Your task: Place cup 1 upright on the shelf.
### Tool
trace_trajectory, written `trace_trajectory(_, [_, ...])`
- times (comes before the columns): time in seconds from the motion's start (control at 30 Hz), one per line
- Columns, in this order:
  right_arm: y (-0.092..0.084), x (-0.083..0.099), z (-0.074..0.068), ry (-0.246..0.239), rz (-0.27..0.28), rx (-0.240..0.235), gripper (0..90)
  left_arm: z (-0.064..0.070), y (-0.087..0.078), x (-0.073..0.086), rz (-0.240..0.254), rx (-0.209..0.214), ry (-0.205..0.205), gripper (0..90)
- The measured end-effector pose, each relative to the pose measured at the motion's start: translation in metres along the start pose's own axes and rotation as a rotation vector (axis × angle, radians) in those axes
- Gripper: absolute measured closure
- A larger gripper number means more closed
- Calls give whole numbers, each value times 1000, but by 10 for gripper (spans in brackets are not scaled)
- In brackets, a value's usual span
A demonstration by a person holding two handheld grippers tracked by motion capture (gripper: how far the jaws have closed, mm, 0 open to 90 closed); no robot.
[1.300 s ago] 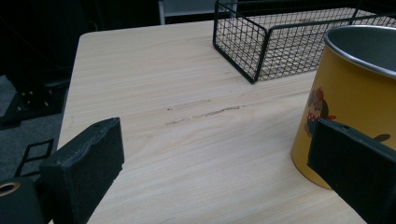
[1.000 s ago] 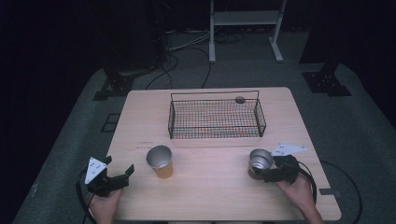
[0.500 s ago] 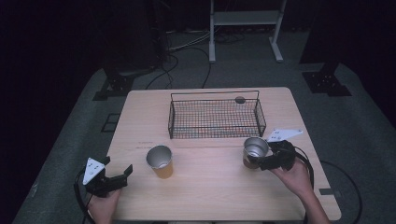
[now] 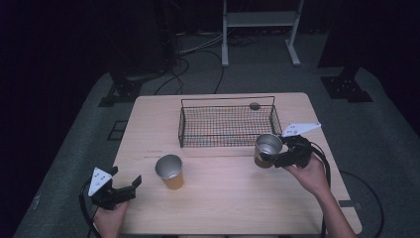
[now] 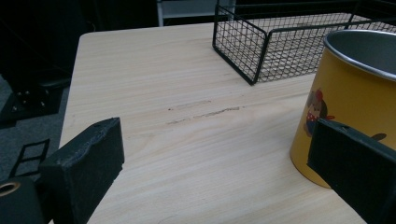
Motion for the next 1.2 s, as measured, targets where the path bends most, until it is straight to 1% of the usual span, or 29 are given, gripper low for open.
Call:
trace_trajectory(0.07, [0,-5,3,3,1,-5,178,0,0,0,-2,1,1,27])
trace_trajectory(0.13, [0,-9,4,-7,-9,2,178,1,1,0,-2,4,3,27])
trace_trajectory(0.23, [2,-14,6,-18,-13,1,178,1,2,0,-2,7,4,27])
trace_trajectory(0.27, [4,-19,6,-26,-20,6,178,2,2,0,-3,9,4,27])
trace_trajectory(0.4, [8,-28,8,-39,-28,7,178,2,2,0,-6,16,8,27])
trace_trajectory(0.5, [10,-35,10,-41,-29,1,178,3,3,0,-9,19,12,27])
trace_trajectory(0.57, [11,-40,11,-47,-31,5,178,3,4,0,-10,20,15,27])
trace_trajectory(0.6, [11,-40,11,-47,-31,5,178,3,4,0,-10,20,15,27])
trace_trajectory(0.63, [12,-46,12,-50,-27,1,178,3,4,0,-12,21,14,27])
trace_trajectory(0.67, [13,-47,12,-53,-27,0,178,3,4,0,-13,22,15,27])
trace_trajectory(0.77, [14,-52,14,-63,-31,7,178,3,5,0,-15,23,14,27])
trace_trajectory(0.9, [18,-62,19,-64,-31,5,178,4,4,1,-16,24,11,27])
trace_trajectory(0.93, [18,-62,19,-64,-31,5,178,4,4,1,-16,24,11,27])
trace_trajectory(0.97, [19,-67,21,-63,-28,3,178,4,4,1,-14,25,10,27])
trace_trajectory(1.0, [19,-67,21,-63,-28,3,178,4,4,1,-14,25,10,27])
trace_trajectory(1.03, [21,-72,25,-61,-26,3,178,4,4,1,-16,26,11,27])
trace_trajectory(1.1, [21,-74,26,-58,-25,2,178,4,4,1,-17,26,13,27])
trace_trajectory(1.13, [23,-79,29,-56,-26,0,178,4,4,1,-17,25,14,27])
trace_trajectory(1.2, [25,-82,31,-58,-28,2,178,4,4,1,-16,25,13,27])
Point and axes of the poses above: each handheld gripper's, and its own axes: y roughly forward along the jaws, x roughly out of its underside, z roughly to its right, the point moved 6 cm from there along y, roughly forward along the jaws, and after that the axes turned 1 degree about y, right-handed, at the moved point
